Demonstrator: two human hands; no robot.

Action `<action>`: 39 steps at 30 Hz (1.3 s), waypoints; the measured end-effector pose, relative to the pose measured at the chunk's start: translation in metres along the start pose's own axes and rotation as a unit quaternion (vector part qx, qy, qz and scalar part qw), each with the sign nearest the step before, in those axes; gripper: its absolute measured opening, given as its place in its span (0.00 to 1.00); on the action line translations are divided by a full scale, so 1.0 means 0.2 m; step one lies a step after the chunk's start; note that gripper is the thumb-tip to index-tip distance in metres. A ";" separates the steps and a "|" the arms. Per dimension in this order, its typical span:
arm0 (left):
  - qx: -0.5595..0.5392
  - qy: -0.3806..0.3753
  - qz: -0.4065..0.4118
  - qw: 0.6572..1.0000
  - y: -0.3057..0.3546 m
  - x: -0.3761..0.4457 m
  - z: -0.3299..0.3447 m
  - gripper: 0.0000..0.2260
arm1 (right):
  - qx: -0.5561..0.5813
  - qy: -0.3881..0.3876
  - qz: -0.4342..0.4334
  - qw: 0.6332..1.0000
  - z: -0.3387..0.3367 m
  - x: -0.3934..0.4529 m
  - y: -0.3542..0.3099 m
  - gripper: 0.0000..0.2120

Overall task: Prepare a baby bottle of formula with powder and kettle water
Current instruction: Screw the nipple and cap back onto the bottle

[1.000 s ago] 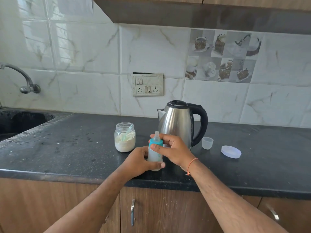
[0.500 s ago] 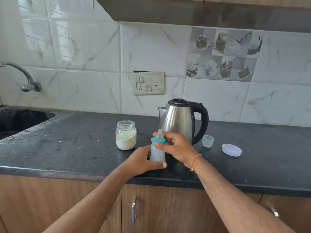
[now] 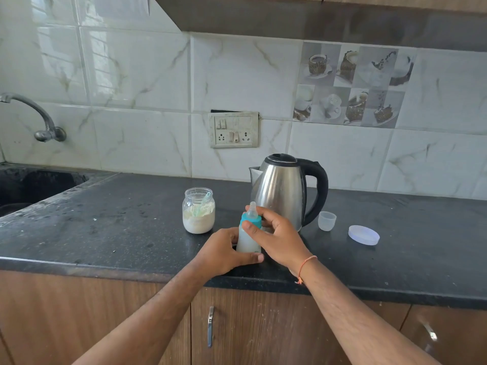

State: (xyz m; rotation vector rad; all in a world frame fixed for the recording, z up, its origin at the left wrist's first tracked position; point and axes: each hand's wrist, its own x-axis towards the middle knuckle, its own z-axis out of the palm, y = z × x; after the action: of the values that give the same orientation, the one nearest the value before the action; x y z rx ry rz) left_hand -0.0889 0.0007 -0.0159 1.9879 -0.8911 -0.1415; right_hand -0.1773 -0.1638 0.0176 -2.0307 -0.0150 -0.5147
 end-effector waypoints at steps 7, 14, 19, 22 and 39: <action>0.024 -0.012 -0.012 1.000 0.00 0.02 0.00 0.27 | -0.191 0.142 0.035 0.971 -0.18 -0.02 0.10 0.14; 0.031 -0.009 -0.010 0.999 0.00 0.02 0.00 0.28 | -0.368 0.134 0.050 0.919 -0.20 0.04 0.15 0.23; 0.031 -0.008 -0.014 0.999 -0.01 0.03 0.01 0.30 | -0.370 0.141 0.044 0.917 -0.19 0.08 0.17 0.24; 0.036 -0.015 -0.018 0.999 0.00 0.03 0.01 0.27 | -0.373 0.140 0.044 0.916 -0.18 0.10 0.17 0.24; 0.047 -0.015 -0.013 0.999 -0.01 0.02 0.00 0.29 | -0.229 0.278 0.010 0.933 -0.42 0.03 0.30 0.15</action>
State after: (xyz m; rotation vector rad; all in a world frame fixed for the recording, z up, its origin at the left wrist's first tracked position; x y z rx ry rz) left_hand -0.0841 -0.0015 -0.0170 2.0894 -0.9067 -0.1478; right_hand -0.1881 -0.2662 0.0046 -2.2512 0.5115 -1.1486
